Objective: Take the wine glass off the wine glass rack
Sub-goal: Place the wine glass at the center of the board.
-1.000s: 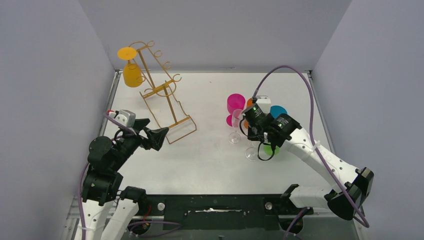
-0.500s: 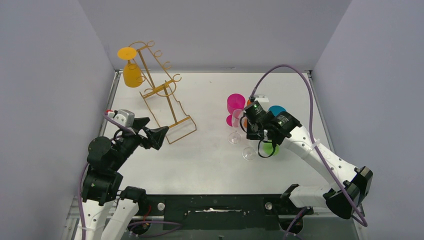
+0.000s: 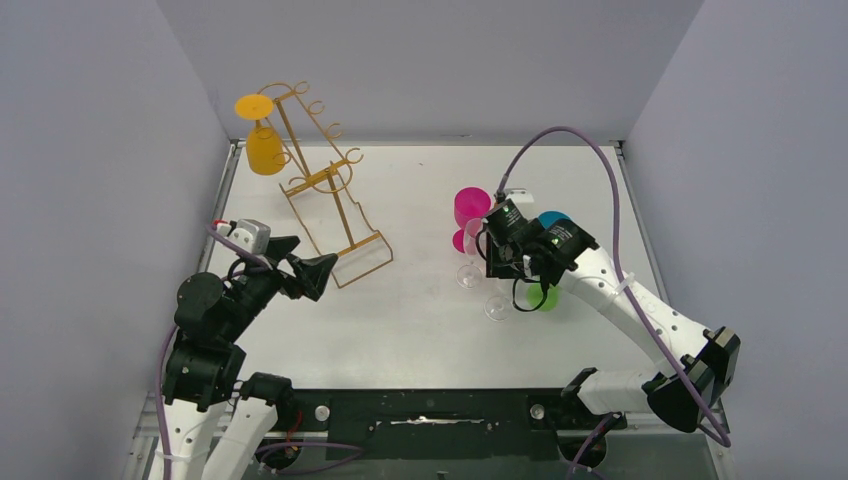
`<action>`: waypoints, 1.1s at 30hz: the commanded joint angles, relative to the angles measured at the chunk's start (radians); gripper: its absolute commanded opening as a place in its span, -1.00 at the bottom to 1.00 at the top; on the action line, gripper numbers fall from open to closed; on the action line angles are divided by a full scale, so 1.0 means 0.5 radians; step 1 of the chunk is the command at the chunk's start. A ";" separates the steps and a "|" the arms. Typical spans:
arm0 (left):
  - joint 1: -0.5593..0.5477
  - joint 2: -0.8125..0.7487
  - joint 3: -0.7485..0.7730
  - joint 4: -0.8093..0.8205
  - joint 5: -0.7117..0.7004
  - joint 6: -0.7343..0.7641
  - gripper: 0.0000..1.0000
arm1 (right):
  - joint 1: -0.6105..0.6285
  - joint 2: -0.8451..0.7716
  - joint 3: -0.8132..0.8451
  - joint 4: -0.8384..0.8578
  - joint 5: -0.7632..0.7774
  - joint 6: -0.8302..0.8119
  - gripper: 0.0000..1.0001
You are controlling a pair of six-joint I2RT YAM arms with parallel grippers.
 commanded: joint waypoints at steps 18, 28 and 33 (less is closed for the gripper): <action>-0.007 0.044 0.027 0.063 -0.071 -0.037 0.77 | 0.002 -0.146 0.145 0.132 0.062 -0.039 -0.02; -0.007 0.090 -0.033 0.085 -0.115 -0.174 0.77 | 0.013 -0.549 -0.239 0.888 -0.281 -0.146 0.26; -0.006 0.123 -0.062 0.122 -0.114 -0.303 0.77 | 0.013 -0.674 -0.387 1.299 -0.507 -0.110 0.55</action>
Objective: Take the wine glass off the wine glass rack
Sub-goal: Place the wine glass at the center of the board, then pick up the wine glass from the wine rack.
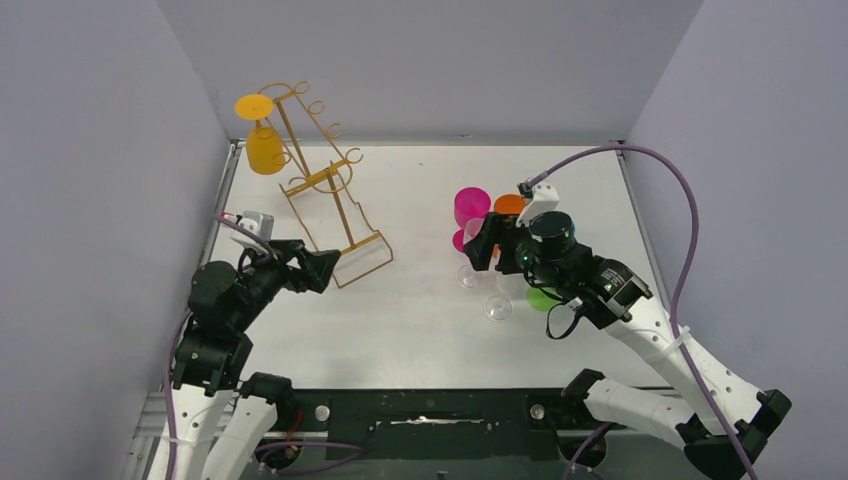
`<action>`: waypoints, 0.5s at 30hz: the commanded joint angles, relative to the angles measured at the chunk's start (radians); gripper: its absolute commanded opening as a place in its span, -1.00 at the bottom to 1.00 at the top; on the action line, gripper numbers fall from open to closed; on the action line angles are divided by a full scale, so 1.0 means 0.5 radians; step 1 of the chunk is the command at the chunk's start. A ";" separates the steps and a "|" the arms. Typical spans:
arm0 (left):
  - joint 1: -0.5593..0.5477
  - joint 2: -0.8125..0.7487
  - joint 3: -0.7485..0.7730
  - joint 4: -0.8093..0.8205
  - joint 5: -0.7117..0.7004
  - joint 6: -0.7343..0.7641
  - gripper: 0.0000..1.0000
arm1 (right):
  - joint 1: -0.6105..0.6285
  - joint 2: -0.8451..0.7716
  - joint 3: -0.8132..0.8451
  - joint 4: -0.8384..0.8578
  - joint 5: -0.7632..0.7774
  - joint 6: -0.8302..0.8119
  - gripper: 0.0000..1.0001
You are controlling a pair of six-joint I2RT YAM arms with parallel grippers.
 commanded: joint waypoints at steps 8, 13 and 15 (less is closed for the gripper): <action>-0.002 0.031 0.018 -0.044 -0.286 -0.232 0.77 | 0.007 -0.209 -0.233 0.903 -0.257 0.111 0.96; -0.003 0.027 -0.065 -0.339 -0.693 -0.644 0.77 | 0.007 -0.281 -0.303 0.902 -0.017 0.128 0.95; -0.004 -0.012 -0.138 -0.411 -0.782 -0.802 0.76 | 0.007 -0.299 -0.309 0.871 0.086 0.112 0.96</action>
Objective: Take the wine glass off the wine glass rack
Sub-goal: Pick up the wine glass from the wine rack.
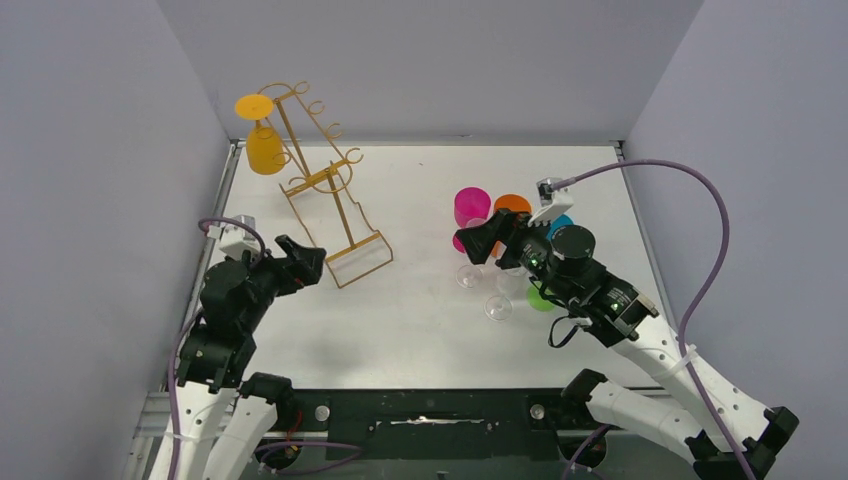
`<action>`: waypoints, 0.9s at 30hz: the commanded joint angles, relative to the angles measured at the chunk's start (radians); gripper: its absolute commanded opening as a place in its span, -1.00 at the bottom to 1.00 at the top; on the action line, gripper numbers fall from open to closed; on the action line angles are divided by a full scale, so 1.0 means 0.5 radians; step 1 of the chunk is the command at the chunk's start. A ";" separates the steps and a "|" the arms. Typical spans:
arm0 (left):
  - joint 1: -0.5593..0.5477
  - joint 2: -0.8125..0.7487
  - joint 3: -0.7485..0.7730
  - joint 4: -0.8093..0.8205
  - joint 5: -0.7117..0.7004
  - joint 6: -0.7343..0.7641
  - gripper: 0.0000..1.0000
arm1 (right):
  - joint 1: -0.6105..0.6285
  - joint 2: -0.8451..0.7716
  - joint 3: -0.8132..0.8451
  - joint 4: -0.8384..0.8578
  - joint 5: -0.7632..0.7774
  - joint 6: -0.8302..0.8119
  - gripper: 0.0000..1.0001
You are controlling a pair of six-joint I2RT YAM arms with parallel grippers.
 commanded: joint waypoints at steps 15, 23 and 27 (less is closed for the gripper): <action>0.730 0.566 0.060 -0.231 -0.016 -0.457 0.86 | -0.005 -0.111 0.208 -0.204 0.590 -0.287 0.95; 1.254 1.058 0.563 -0.023 0.387 -0.504 0.84 | -0.005 -0.365 0.128 -0.160 0.624 -0.416 0.95; 1.360 1.378 0.992 -0.010 0.622 -0.429 0.78 | -0.005 -0.452 0.082 -0.159 0.755 -0.441 0.95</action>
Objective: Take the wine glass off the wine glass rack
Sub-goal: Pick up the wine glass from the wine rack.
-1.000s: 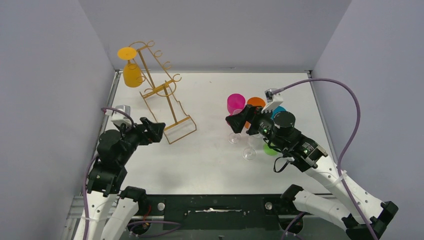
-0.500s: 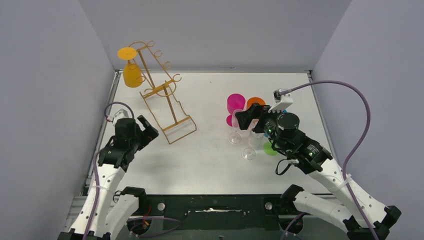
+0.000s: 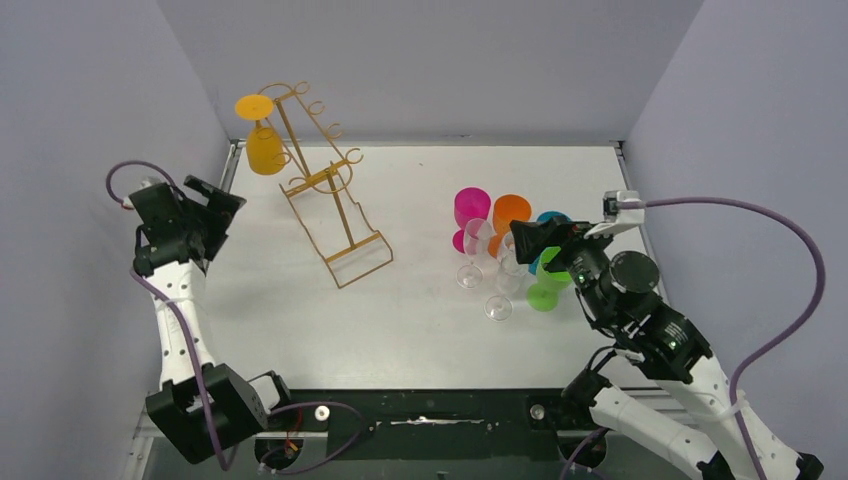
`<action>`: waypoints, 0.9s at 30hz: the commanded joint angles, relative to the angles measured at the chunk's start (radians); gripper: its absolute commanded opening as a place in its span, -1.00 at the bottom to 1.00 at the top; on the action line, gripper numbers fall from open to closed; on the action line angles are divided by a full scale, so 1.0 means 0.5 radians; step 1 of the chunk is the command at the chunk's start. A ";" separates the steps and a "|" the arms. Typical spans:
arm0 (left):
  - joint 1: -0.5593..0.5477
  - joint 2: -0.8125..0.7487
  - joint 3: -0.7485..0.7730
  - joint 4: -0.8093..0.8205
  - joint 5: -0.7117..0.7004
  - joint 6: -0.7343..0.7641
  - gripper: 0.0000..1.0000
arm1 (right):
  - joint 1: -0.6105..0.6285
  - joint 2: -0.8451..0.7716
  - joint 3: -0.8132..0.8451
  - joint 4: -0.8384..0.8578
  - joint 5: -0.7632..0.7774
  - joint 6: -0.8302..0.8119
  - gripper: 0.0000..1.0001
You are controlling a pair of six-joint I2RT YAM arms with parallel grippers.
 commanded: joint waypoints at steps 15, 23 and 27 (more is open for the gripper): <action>0.084 1.087 1.658 0.276 0.716 0.161 0.56 | -0.001 0.247 0.143 -0.204 -0.078 0.012 0.96; 0.070 1.266 1.785 0.297 0.975 0.124 0.33 | -0.003 0.278 0.143 -0.142 -0.148 0.043 0.99; 0.039 1.270 1.771 0.383 0.982 0.088 0.33 | -0.004 0.275 0.143 -0.160 -0.149 0.068 0.98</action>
